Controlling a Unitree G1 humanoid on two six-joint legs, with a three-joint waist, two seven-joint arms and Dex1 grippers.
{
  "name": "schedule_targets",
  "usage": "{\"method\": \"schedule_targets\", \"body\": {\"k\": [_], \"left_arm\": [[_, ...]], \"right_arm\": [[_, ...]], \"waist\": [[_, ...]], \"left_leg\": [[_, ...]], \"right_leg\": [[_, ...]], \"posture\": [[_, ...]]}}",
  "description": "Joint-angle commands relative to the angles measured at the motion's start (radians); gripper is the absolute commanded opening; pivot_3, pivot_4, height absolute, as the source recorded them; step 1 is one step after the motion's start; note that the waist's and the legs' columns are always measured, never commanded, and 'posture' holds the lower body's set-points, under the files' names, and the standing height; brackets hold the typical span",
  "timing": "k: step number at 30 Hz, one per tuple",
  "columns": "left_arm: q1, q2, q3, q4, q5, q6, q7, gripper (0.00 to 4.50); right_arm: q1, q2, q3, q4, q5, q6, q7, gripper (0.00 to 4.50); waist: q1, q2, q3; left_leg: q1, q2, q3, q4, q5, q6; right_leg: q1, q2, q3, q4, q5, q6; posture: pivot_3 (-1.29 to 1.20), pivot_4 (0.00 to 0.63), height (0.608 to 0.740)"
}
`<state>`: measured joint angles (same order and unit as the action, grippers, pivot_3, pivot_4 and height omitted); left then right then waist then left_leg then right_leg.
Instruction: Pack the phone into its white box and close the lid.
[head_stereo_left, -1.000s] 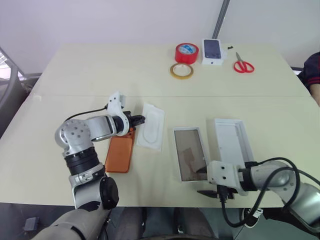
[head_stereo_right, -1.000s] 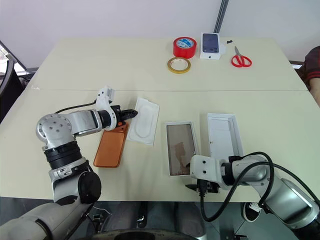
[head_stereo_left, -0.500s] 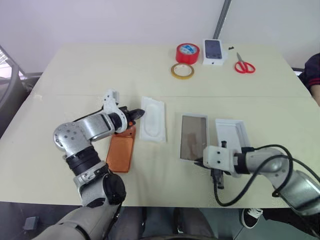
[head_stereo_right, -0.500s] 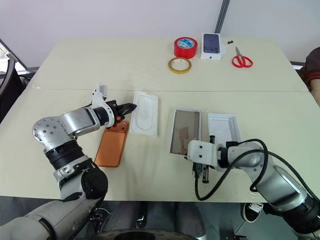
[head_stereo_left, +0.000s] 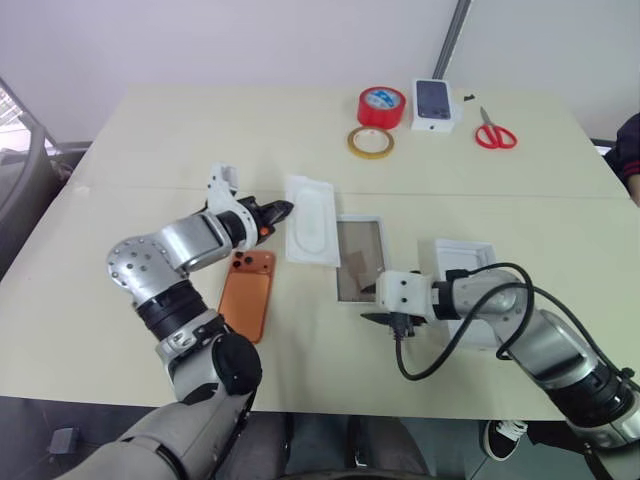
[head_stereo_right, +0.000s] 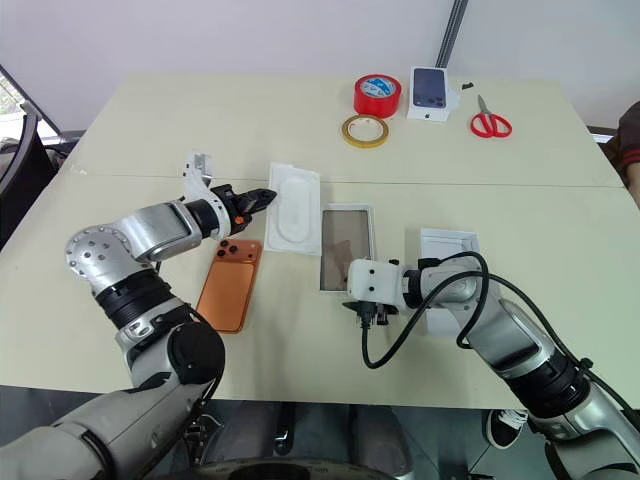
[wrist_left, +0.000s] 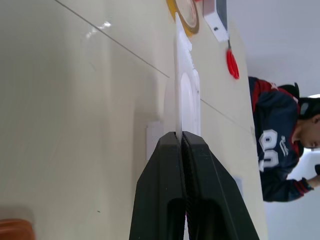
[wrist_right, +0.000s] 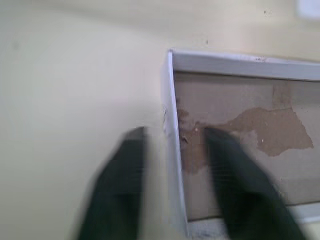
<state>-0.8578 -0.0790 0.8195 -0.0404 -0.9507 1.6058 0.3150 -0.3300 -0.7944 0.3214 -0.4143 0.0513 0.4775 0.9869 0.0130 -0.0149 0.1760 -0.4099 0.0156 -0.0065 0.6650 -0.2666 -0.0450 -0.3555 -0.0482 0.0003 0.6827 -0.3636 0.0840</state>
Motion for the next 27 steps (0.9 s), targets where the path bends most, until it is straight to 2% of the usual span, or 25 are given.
{"method": "schedule_targets", "body": {"k": [1, 5, 9, 21, 27], "left_arm": [[-0.017, -0.03, -0.059, -0.041, 0.013, -0.002, -0.005, 0.0], [-0.003, -0.102, -0.107, -0.06, 0.041, -0.021, 0.004, 0.0], [0.039, -0.135, -0.175, -0.09, 0.076, -0.021, -0.004, 0.0], [0.097, -0.204, -0.252, -0.126, 0.101, -0.043, -0.007, 0.0], [0.107, -0.204, -0.308, -0.066, 0.11, -0.088, -0.036, 0.0]], "right_arm": [[0.021, -0.041, -0.145, -0.091, 0.098, 0.053, 0.026, 2.93], [0.076, -0.105, -0.273, -0.088, 0.144, 0.084, 0.03, 2.93], [0.106, -0.135, -0.314, -0.064, 0.135, 0.064, 0.012, 2.93], [0.114, -0.114, -0.294, -0.044, 0.129, 0.036, -0.029, 2.93], [0.097, -0.099, -0.274, -0.02, 0.127, 0.016, -0.04, 2.93]], "waist": [[0.001, 0.0, 0.0], [0.0, -0.001, 0.0], [-0.008, 0.0, 0.0], [0.0, -0.001, 0.0], [-0.001, -0.001, 0.0]], "left_leg": [[0.0, 0.0, 0.0, 0.0, 0.0, 0.0], [0.0, 0.0, 0.0, 0.0, 0.0, 0.0], [0.0, 0.0, 0.0, -0.001, 0.0, 0.0], [0.0, 0.0, 0.0, -0.001, 0.0, 0.0], [0.0, 0.0, 0.0, -0.001, 0.0, 0.0]], "right_leg": [[0.0, 0.0, 0.0, 0.0, 0.0, 0.0], [0.001, 0.0, 0.0, 0.0, 0.0, 0.0], [0.0, 0.001, 0.0, 0.0, 0.0, 0.0], [0.0, 0.0, 0.0, 0.0, 0.0, 0.0], [0.0, 0.001, 0.0, 0.0, 0.0, 0.0]], "posture": [[0.0, 0.15, 0.74], [0.0, 0.15, 0.74], [0.0, 0.15, 0.74], [0.0, 0.15, 0.74], [0.0, 0.15, 0.74]]}}
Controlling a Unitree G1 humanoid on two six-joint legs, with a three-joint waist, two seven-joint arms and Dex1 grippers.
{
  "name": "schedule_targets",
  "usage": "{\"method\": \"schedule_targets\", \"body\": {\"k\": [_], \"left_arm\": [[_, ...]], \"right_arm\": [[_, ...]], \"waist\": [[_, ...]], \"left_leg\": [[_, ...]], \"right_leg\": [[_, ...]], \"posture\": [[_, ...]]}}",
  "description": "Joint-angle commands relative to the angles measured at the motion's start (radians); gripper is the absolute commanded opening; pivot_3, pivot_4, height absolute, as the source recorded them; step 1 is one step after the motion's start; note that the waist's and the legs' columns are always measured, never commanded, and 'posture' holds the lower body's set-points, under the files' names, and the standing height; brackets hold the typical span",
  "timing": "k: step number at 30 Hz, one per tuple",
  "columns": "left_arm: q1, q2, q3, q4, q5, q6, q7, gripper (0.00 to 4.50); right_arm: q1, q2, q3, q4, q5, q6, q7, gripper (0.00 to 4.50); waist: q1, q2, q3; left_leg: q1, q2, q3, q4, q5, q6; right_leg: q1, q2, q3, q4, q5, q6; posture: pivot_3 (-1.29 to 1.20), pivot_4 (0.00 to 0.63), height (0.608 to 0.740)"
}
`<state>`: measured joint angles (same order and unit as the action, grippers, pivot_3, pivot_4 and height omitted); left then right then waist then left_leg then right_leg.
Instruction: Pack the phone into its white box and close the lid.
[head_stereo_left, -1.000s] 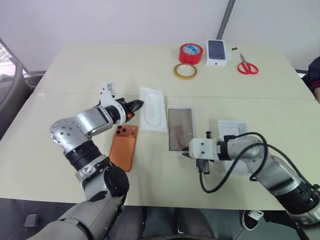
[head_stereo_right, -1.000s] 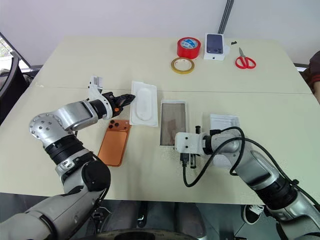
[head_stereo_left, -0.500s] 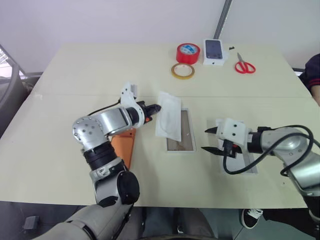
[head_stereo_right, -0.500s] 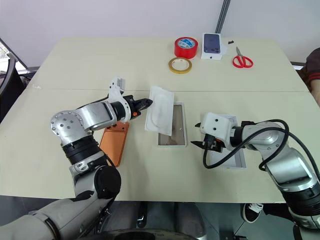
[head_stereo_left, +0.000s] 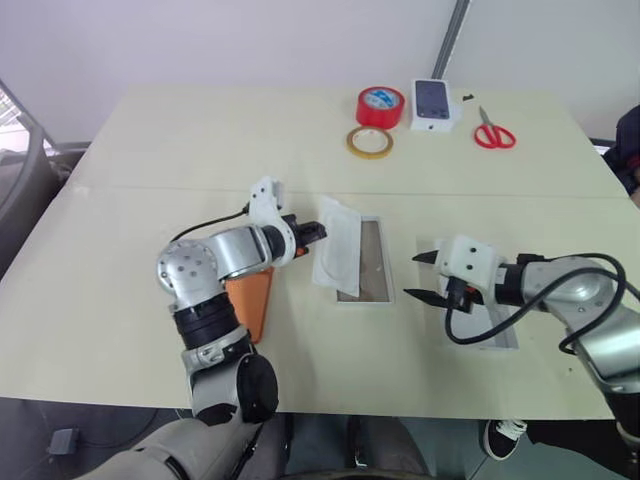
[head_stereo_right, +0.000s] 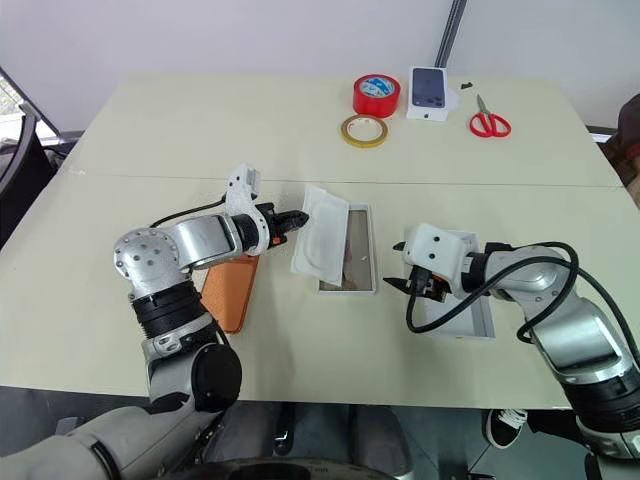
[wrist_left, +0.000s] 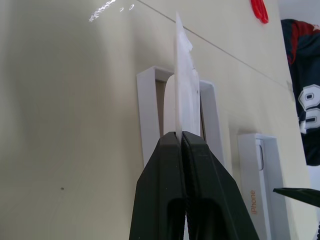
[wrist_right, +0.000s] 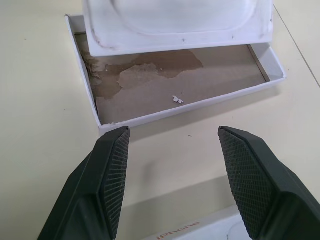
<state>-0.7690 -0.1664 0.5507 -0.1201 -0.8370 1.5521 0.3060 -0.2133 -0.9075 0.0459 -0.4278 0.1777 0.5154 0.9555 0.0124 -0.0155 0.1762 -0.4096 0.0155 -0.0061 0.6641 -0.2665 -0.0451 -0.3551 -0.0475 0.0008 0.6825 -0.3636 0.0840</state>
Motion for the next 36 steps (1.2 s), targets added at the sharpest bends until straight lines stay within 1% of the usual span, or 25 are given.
{"method": "schedule_targets", "body": {"k": [1, 2, 5, 6, 9, 10, 14, 16, 19, 21, 23, 27, 30, 33, 36], "left_arm": [[0.017, -0.115, -0.047, 0.028, -0.005, -0.045, -0.033, 0.0], [0.016, -0.113, -0.054, 0.038, -0.006, -0.053, -0.038, 0.0], [0.022, -0.099, -0.07, 0.056, -0.012, -0.058, -0.052, 0.99], [0.026, -0.093, -0.068, 0.055, -0.02, -0.053, -0.058, 1.44], [0.031, -0.072, -0.056, 0.051, -0.037, -0.042, -0.075, 2.97], [0.029, -0.053, -0.045, 0.048, -0.046, -0.036, -0.087, 3.45], [0.025, 0.013, -0.02, 0.037, -0.055, -0.03, -0.123, 3.45], [0.024, 0.072, -0.004, 0.022, -0.054, -0.037, -0.15, 3.45], [0.056, 0.224, -0.069, -0.021, -0.013, -0.102, -0.243, 3.51], [0.091, 0.321, -0.135, -0.045, 0.019, -0.171, -0.323, 3.51], [0.143, 0.455, -0.231, -0.073, 0.083, -0.289, -0.443, 3.51], [0.234, 0.653, -0.363, -0.108, 0.167, -0.5, -0.687, 3.51], [0.296, 0.754, -0.413, -0.121, 0.205, -0.619, -0.837, 3.51], [0.358, 0.842, -0.446, -0.133, 0.233, -0.698, -0.962, 3.51], [0.431, 0.929, -0.487, -0.164, 0.26, -0.763, -1.08, 3.51]], "right_arm": [[-0.021, 0.016, 0.004, -0.004, 0.0, -0.024, -0.01, 2.93], [-0.021, 0.017, 0.005, -0.004, -0.001, -0.025, -0.011, 2.93], [-0.024, 0.021, 0.009, 0.0, -0.004, -0.028, -0.014, 2.97], [-0.025, 0.021, 0.009, 0.0, -0.003, -0.029, -0.015, 2.97], [-0.025, 0.023, 0.008, 0.001, -0.004, -0.032, -0.016, 2.97], [-0.026, 0.025, 0.008, 0.003, -0.004, -0.034, -0.017, 2.97], [-0.037, 0.033, 0.007, 0.011, -0.007, -0.042, -0.026, 2.97], [-0.062, 0.046, 0.011, 0.025, -0.011, -0.04, -0.04, 2.97], [-0.101, 0.069, 0.026, 0.045, -0.011, -0.024, -0.052, 2.08], [-0.133, 0.094, 0.043, 0.058, -0.023, -0.012, -0.075, 1.04], [-0.187, 0.142, 0.076, 0.082, -0.042, 0.026, -0.118, 0.05], [-0.286, 0.255, 0.144, 0.141, -0.089, 0.122, -0.21, 0.05], [-0.34, 0.33, 0.184, 0.184, -0.119, 0.16, -0.265, 0.05], [-0.391, 0.378, 0.245, 0.242, -0.169, 0.196, -0.302, 0.05], [-0.423, 0.419, 0.281, 0.278, -0.193, 0.211, -0.32, 0.05]], "waist": [[0.0, 0.0, 0.0], [0.0, 0.0, 0.0], [0.0, 0.0, 0.0], [0.0, 0.0, 0.0], [0.0, 0.0, 0.0], [0.0, 0.0, 0.0], [-0.001, 0.0, 0.0], [-0.003, 0.0, 0.0], [-0.015, 0.001, 0.0], [-0.023, 0.001, 0.0], [-0.025, 0.001, 0.0], [-0.025, 0.001, 0.0], [-0.023, 0.001, 0.0], [-0.026, 0.002, 0.0], [-0.028, 0.002, 0.0]], "left_leg": [[0.0, 0.0, 0.0, 0.0, 0.0, 0.0], [0.0, 0.0, 0.0, 0.0, 0.0, 0.0], [0.0, 0.0, 0.0, 0.0, 0.0, 0.0], [0.0, 0.0, 0.0, 0.0, 0.0, 0.0], [0.0, 0.0, 0.0, 0.0, 0.0, 0.0], [0.0, 0.0, 0.0, 0.0, 0.0, 0.0], [0.0, 0.0, 0.0, 0.0, 0.0, 0.0], [0.0, 0.0, 0.0, 0.0, 0.0, 0.0], [0.0, 0.001, 0.0, -0.001, 0.0, -0.001], [0.0, 0.001, 0.0, -0.002, 0.001, -0.001], [0.0, 0.001, 0.0, -0.002, 0.001, -0.001], [0.0, 0.001, 0.0, -0.002, 0.001, -0.002], [0.0, 0.0, 0.0, -0.002, 0.001, -0.002], [0.0, 0.0, 0.0, -0.003, 0.001, -0.001], [0.0, 0.0, 0.0, -0.003, 0.001, -0.001]], "right_leg": [[0.0, 0.0, 0.0, 0.0, 0.0, 0.0], [0.0, 0.0, 0.0, 0.0, 0.0, 0.0], [0.0, 0.0, 0.0, 0.0, 0.0, 0.0], [0.0, 0.0, 0.0, 0.0, 0.0, 0.0], [0.0, 0.0, 0.0, 0.0, 0.0, 0.0], [0.0, 0.0, 0.0, 0.0, 0.0, 0.0], [0.0, 0.0, 0.0, 0.0, 0.0, 0.0], [0.0, 0.0, 0.0, 0.0, 0.0, 0.0], [-0.001, 0.001, 0.0, 0.0, 0.0, 0.0], [-0.001, 0.001, 0.0, 0.001, 0.0, 0.0], [-0.001, 0.001, 0.0, 0.0, 0.0, 0.0], [-0.002, 0.001, 0.0, 0.0, 0.0, 0.0], [-0.002, 0.0, 0.0, 0.0, 0.0, 0.0], [-0.002, -0.001, 0.0, 0.0, 0.0, -0.001], [-0.003, -0.001, 0.0, 0.001, 0.0, -0.001]], "posture": [[0.0, 0.15, 0.74], [0.0, 0.15, 0.74], [0.0, 0.15, 0.74], [0.0, 0.15, 0.74], [0.0, 0.15, 0.74], [0.0, 0.15, 0.74], [0.0, 0.15, 0.74], [0.0, 0.15, 0.74], [0.0, 0.15, 0.74], [0.0, 0.15, 0.74], [0.0, 0.15, 0.74], [0.0, 0.15, 0.74], [0.0, 0.15, 0.74], [0.0, 0.15, 0.74], [0.0, 0.15, 0.74]]}}
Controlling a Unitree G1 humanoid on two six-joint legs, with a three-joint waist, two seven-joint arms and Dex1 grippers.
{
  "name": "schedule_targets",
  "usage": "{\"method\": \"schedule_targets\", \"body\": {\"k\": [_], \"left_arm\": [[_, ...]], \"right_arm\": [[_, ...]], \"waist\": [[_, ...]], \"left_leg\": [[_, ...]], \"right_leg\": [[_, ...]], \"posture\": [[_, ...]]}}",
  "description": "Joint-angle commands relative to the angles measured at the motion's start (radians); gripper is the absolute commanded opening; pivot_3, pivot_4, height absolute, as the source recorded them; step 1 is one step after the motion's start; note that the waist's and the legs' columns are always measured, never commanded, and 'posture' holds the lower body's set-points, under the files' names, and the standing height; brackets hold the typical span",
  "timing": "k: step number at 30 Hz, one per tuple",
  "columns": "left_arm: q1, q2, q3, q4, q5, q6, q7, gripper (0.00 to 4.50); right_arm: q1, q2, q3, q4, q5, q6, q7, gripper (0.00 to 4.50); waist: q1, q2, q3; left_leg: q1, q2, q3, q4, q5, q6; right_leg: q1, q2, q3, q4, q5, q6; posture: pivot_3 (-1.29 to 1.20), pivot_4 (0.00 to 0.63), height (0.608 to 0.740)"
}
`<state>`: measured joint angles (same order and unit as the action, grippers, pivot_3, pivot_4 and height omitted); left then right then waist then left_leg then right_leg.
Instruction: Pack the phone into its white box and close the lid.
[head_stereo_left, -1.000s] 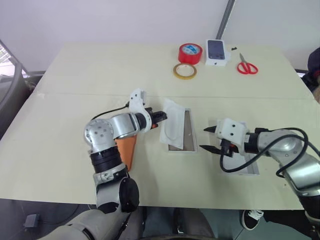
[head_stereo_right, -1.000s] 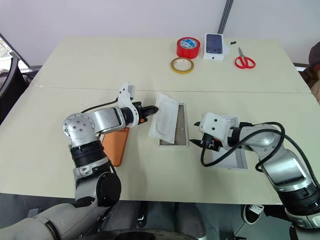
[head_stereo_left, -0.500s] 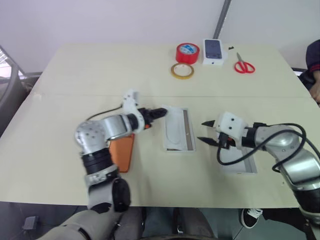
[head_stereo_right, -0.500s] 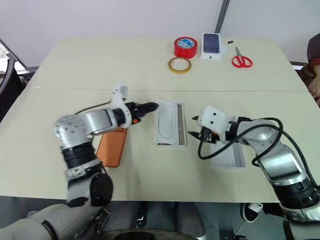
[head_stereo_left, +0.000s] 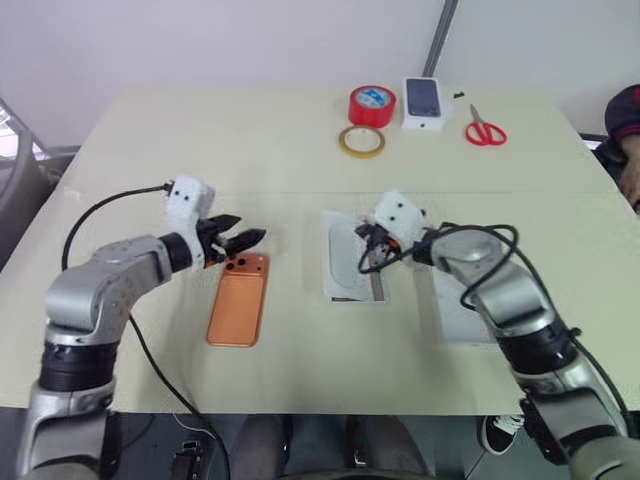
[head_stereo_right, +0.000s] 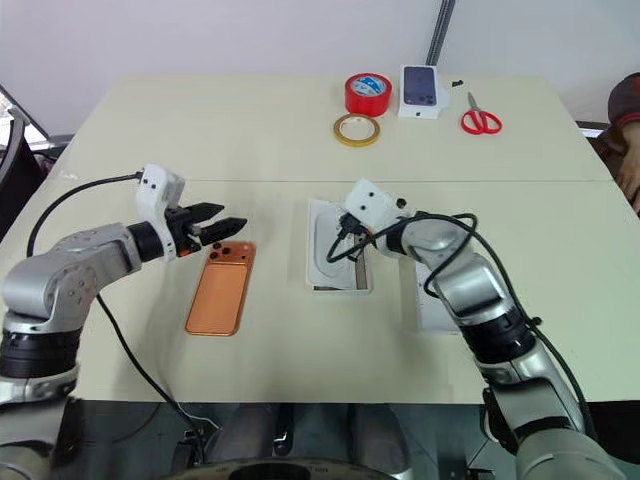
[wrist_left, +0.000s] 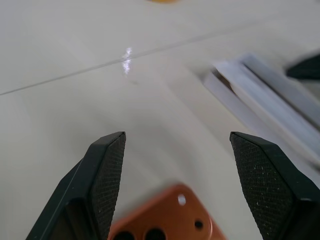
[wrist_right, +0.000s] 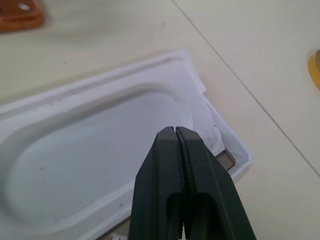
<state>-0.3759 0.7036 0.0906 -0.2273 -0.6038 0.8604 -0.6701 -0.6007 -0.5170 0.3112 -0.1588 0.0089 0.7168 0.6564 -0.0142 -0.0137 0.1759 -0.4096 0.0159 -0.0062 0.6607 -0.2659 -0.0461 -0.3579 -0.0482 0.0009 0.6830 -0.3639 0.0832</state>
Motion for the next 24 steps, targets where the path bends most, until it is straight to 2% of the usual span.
{"method": "schedule_targets", "body": {"k": [1, 5, 9, 19, 24], "left_arm": [[0.059, 0.08, -0.038, -0.068, 0.037, -0.091, -0.133, 3.51], [0.144, 0.135, -0.055, -0.138, 0.03, -0.139, -0.231, 3.51], [0.195, 0.14, -0.045, -0.196, 0.012, -0.148, -0.261, 3.51], [0.229, 0.118, -0.037, -0.212, 0.017, -0.139, -0.233, 3.51], [0.225, 0.102, -0.043, -0.206, 0.018, -0.138, -0.218, 3.51]], "right_arm": [[-0.042, 0.04, 0.019, 0.015, -0.026, 0.015, -0.024, 0.05], [-0.057, 0.065, 0.049, 0.042, -0.056, 0.034, -0.038, 0.05], [-0.059, 0.071, 0.072, 0.049, -0.078, 0.06, -0.044, 0.05], [-0.046, -0.046, 0.132, 0.012, -0.179, 0.072, -0.017, 0.05], [-0.041, -0.05, 0.127, -0.042, -0.186, 0.054, -0.005, 0.05]], "waist": [[-0.002, 0.0, 0.0], [0.001, 0.001, 0.0], [0.001, 0.001, 0.0], [0.0, 0.001, 0.001], [-0.002, 0.001, 0.001]], "left_leg": [[0.0, 0.0, 0.0, 0.0, 0.0, 0.0], [0.0, 0.0, 0.0, -0.001, -0.001, 0.002], [0.0, 0.0, 0.0, 0.0, -0.005, 0.008], [0.0, 0.0, 0.0, 0.0, -0.006, 0.01], [0.0, 0.0, 0.0, 0.0, -0.006, 0.01]], "right_leg": [[0.0, 0.0, 0.0, 0.0, 0.0, 0.0], [-0.001, 0.0, 0.0, 0.0, 0.0, 0.0], [-0.001, -0.001, 0.0, 0.0, 0.0, 0.0], [-0.001, -0.001, 0.0, 0.001, 0.0, 0.0], [-0.001, -0.001, 0.0, 0.001, 0.0, 0.0]], "posture": [[0.0, 0.15, 0.74], [0.0, 0.15, 0.74], [0.0, 0.15, 0.74], [0.0, 0.15, 0.74], [0.0, 0.15, 0.74]]}}
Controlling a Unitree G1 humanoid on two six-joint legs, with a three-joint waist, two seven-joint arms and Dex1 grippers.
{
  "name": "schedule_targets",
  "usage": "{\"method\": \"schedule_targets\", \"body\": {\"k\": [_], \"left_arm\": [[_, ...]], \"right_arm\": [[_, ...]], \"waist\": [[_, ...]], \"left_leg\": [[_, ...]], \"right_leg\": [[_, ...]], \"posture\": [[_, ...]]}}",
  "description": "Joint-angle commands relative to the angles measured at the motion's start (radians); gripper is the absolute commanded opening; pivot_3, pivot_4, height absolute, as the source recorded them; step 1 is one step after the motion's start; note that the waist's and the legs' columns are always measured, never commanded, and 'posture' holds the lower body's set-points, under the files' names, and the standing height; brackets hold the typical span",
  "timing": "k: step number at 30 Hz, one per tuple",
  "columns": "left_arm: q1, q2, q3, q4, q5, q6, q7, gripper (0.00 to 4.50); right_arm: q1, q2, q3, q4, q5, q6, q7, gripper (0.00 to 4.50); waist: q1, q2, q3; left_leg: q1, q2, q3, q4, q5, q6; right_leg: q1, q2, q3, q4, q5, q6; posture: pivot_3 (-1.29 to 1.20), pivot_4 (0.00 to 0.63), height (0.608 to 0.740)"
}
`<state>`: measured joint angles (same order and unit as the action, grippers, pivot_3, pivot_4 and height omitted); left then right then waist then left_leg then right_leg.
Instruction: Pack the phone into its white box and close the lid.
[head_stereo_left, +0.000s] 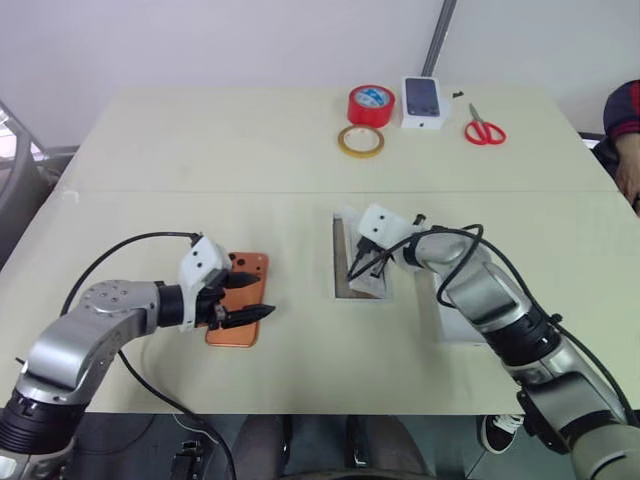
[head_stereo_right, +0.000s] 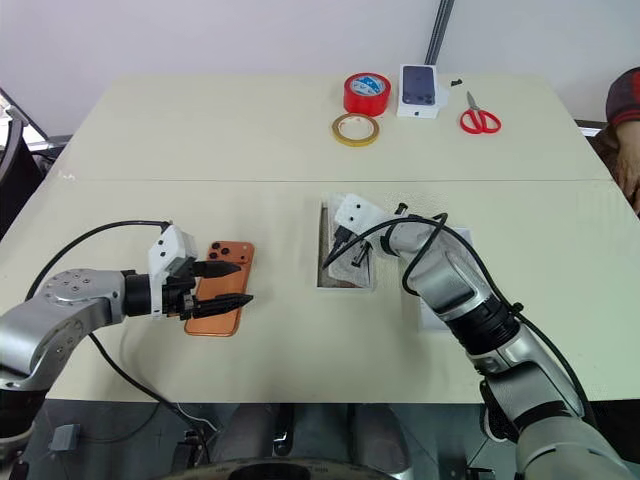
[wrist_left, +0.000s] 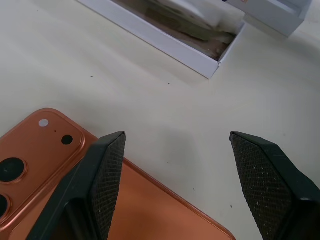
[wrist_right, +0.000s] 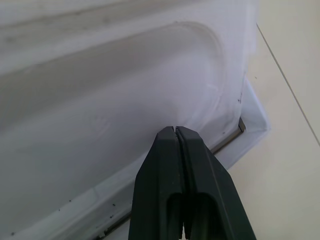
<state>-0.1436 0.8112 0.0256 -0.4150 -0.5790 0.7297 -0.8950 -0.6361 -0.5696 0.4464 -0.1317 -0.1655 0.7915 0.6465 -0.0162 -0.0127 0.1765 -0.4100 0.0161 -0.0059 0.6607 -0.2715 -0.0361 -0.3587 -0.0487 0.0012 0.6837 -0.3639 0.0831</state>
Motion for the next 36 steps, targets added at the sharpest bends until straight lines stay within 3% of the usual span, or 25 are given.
{"method": "schedule_targets", "body": {"k": [1, 10, 22, 36], "left_arm": [[-0.008, -0.008, 0.02, -0.017, -0.005, -0.008, 0.009, 3.51], [-0.011, -0.022, 0.025, -0.017, -0.012, -0.007, 0.019, 3.51], [0.003, -0.048, 0.055, -0.046, -0.022, -0.078, 0.018, 3.51], [0.015, -0.078, 0.075, -0.028, 0.025, -0.158, 0.087, 3.51]], "right_arm": [[-0.006, 0.009, -0.011, -0.079, -0.01, -0.018, 0.005, 0.05], [-0.006, 0.056, -0.016, -0.097, -0.002, 0.0, 0.014, 0.05], [-0.048, 0.137, -0.016, 0.154, -0.052, -0.116, -0.074, 0.05], [0.017, 0.084, -0.015, -0.018, -0.039, -0.027, 0.058, 0.05]], "waist": [[0.0, 0.0, 0.0], [0.001, 0.0, 0.0], [-0.002, 0.0, 0.0], [-0.001, 0.0, 0.0]], "left_leg": [[0.0, 0.0, 0.0, 0.0, 0.0, 0.0], [0.0, 0.0, 0.0, 0.0, 0.0, 0.0], [0.0, 0.0, 0.0, 0.0, 0.0, 0.0], [0.0, 0.0, 0.0, 0.0, 0.0, 0.0]], "right_leg": [[0.0, 0.0, 0.0, 0.0, 0.0, 0.0], [0.0, 0.0, 0.0, 0.0, 0.0, 0.0], [0.0, 0.0, 0.0, 0.0, 0.0, 0.0], [0.0, 0.0, 0.0, 0.0, 0.0, 0.0]], "posture": [[0.0, 0.15, 0.74], [0.0, 0.15, 0.74], [0.0, 0.15, 0.74], [0.0, 0.15, 0.74]]}}
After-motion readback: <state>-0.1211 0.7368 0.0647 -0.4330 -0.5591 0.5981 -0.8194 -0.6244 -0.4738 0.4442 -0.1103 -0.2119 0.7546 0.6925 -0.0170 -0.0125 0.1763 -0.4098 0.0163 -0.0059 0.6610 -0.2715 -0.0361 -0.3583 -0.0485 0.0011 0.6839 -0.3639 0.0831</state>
